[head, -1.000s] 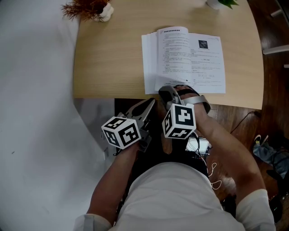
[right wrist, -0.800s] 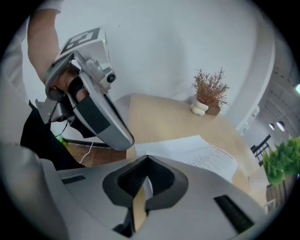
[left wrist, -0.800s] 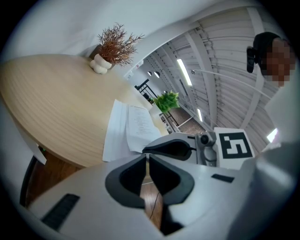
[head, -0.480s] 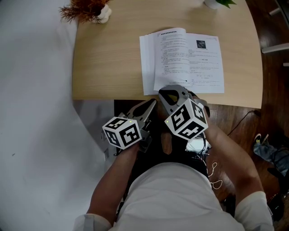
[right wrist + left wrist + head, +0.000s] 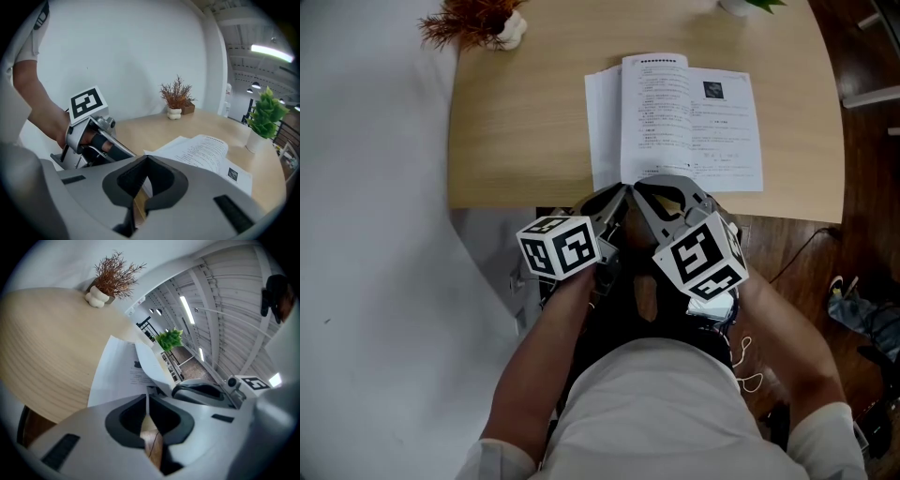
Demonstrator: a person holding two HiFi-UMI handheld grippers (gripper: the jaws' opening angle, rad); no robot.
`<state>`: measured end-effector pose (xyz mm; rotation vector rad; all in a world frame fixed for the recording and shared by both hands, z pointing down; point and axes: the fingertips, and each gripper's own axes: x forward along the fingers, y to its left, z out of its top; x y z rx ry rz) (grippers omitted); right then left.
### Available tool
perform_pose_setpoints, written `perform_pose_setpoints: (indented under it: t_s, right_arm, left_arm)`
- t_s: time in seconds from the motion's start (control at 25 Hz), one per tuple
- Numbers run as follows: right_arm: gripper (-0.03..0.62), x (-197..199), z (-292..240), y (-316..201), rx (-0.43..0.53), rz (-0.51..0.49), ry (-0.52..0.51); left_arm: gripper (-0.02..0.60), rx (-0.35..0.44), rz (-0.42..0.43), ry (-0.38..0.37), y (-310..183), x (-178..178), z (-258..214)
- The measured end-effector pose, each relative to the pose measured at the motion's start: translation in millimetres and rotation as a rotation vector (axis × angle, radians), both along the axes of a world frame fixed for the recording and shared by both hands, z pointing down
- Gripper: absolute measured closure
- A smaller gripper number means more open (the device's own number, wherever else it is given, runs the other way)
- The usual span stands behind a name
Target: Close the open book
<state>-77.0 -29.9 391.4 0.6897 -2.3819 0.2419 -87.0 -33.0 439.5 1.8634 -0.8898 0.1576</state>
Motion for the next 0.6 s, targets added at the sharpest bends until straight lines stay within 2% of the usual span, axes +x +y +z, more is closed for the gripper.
perform_pose_setpoints:
  t_s: [0.08, 0.2, 0.32, 0.52, 0.6]
  right_arm:
    - [0.594, 1, -4, 2, 0.014, -0.004, -0.011]
    - [0.594, 6, -4, 2, 0.099, -0.024, 0.046]
    - [0.592, 15, -3, 1, 0.192, -0.049, 0.118]
    - [0.587, 34, 0, -6, 0.237, -0.025, 0.182]
    - [0.538, 41, 2, -9, 0.234, -0.005, 0.197]
  left_arm:
    - [0.583, 0.001, -0.009, 0.047, -7, 6, -4]
    - [0.583, 0.023, -0.011, 0.101, -13, 14, -13]
    - [0.583, 0.053, 0.010, 0.106, -17, 22, -18]
    - [0.583, 0.071, 0.042, 0.097, -22, 35, -21]
    - [0.583, 0.072, 0.052, 0.098, -23, 41, -21]
